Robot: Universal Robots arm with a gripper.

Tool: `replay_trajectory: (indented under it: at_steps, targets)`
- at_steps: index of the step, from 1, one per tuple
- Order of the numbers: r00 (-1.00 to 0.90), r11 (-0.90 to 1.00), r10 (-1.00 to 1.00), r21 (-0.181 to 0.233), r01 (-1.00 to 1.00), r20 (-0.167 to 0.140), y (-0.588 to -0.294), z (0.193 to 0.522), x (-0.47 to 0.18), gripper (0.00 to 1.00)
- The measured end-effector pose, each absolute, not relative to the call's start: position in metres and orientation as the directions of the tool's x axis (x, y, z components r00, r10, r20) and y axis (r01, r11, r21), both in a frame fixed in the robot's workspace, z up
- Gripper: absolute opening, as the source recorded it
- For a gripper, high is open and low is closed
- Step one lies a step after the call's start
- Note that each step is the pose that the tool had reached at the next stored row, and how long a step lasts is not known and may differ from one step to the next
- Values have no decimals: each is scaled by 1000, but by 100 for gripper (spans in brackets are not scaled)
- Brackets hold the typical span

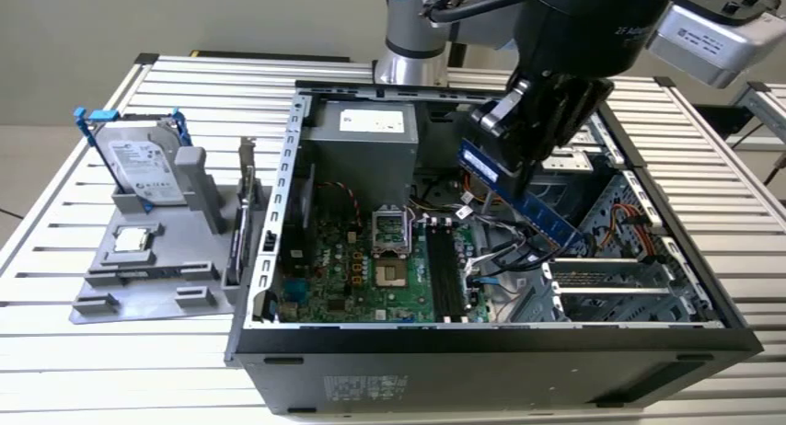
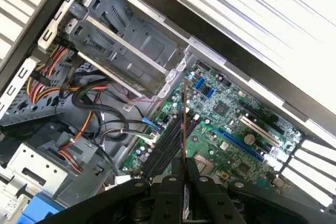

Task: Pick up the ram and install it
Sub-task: 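Insert the ram into the slot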

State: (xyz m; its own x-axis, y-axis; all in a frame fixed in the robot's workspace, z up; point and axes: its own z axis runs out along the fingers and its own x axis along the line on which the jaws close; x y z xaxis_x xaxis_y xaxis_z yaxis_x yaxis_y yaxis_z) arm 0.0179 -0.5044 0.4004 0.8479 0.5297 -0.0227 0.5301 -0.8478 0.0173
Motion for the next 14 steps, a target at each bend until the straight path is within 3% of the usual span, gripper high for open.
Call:
replay_trajectory:
  at_steps: [14]
  targets:
    - [918,-918,396,23,397,-26,-504,400,18,0]
